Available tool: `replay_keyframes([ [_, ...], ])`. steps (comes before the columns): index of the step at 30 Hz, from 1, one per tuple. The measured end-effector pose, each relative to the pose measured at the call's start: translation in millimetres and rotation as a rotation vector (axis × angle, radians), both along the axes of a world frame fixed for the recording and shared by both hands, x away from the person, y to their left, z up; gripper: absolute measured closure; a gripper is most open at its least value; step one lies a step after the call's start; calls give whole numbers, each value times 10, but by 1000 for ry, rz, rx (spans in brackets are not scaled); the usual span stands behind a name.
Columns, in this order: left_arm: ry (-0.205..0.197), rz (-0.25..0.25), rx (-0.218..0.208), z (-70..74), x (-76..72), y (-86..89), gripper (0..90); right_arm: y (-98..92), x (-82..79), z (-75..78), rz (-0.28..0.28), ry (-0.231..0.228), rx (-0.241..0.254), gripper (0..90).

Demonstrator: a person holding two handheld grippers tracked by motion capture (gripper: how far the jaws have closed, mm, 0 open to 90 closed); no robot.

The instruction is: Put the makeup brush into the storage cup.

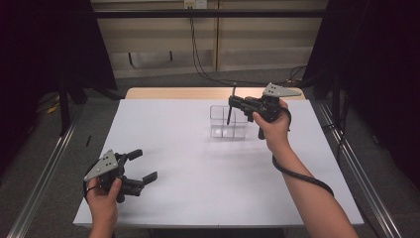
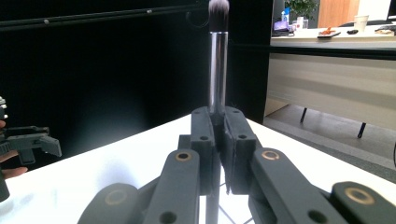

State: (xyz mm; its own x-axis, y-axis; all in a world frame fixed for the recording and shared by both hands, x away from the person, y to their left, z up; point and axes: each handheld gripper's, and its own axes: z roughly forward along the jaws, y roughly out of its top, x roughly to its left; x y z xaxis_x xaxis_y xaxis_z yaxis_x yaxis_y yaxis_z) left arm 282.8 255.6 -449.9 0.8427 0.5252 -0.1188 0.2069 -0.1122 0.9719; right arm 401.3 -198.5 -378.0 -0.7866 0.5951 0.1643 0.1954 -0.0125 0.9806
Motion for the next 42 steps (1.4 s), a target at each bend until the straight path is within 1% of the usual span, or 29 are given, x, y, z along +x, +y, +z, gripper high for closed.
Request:
replay_keyframes([
  [8, -1, 0, 1, 0, 1, 0, 13, 8, 53, 52, -12, -10, -11, 845],
  [12, 0, 2, -1, 3, 1, 8, 14, 9, 77, 60, -21, -10, -3, 845],
  [21, 0, -5, -4, 4, -3, -3, 13, 18, 136, 104, -43, -19, -8, 845],
  [23, -3, -6, -2, 4, -1, 2, 13, 8, 149, 103, -49, -16, -2, 845],
  [25, -3, -6, -2, 5, -2, 2, 13, -1, 163, 94, -59, -12, -10, 845],
  [27, -3, -7, -3, 7, -1, 3, 14, -11, 172, 91, -68, -14, -6, 845],
  [34, -2, -7, 4, 4, 0, -2, 14, -31, 206, 117, -79, -18, -5, 845],
  [42, 0, -8, 1, 7, -6, -6, 14, -32, 226, 127, -95, -21, -7, 845],
])
